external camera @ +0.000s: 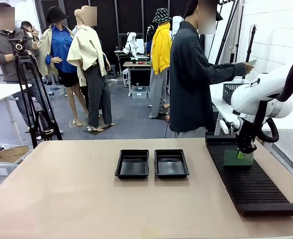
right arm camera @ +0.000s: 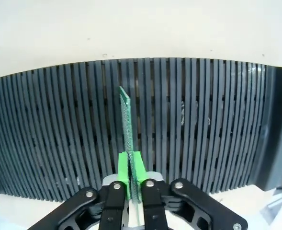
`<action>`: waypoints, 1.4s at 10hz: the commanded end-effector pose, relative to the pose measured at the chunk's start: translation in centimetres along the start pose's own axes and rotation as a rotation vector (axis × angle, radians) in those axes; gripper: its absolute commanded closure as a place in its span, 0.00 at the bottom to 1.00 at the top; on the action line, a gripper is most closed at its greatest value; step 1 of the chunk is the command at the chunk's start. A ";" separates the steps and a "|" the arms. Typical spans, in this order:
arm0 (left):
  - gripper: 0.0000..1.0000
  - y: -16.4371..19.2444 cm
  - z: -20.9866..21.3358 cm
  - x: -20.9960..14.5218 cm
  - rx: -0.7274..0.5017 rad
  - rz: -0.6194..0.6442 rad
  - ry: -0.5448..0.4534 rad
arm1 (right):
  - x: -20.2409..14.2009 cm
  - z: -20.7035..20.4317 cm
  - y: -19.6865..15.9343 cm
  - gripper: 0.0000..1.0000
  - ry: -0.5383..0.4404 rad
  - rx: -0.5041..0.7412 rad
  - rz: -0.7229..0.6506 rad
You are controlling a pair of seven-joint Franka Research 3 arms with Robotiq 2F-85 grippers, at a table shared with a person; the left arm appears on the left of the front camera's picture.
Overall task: Inspect and transfer BCBs to ESD trays.
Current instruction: Pick up the Blank PCB from the PCB Rack and place it in the left ESD tray.
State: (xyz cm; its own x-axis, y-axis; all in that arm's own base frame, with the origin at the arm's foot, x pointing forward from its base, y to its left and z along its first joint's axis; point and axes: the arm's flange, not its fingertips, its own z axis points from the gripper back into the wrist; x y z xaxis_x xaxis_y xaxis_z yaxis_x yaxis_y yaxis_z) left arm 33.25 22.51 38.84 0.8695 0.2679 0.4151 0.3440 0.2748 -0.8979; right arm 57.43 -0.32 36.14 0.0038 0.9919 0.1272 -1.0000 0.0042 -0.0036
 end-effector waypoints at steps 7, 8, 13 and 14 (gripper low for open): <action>0.00 -0.2 0.2 0.0 0.006 0.005 -0.004 | 0.1 -0.1 0.1 1.00 0.022 0.001 -0.026; 0.00 -0.2 0.2 0.0 0.006 0.005 -0.004 | 0.2 0.2 0.1 1.00 0.023 0.016 -0.037; 0.00 -0.2 0.2 0.0 0.006 0.005 -0.004 | 2.6 4.4 1.7 1.00 0.075 -0.032 -0.002; 0.00 -0.2 0.2 0.0 0.006 0.005 -0.004 | 3.2 5.0 2.0 1.00 0.095 -0.044 0.005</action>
State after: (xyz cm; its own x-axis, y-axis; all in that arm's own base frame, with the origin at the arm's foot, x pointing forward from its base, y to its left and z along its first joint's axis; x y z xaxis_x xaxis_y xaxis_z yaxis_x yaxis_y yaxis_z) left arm 33.25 22.51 38.84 0.8695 0.2678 0.4151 0.3440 0.2747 -0.8979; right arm 56.29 1.52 41.39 -0.0080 0.9967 0.0809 -0.9990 -0.0044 -0.0448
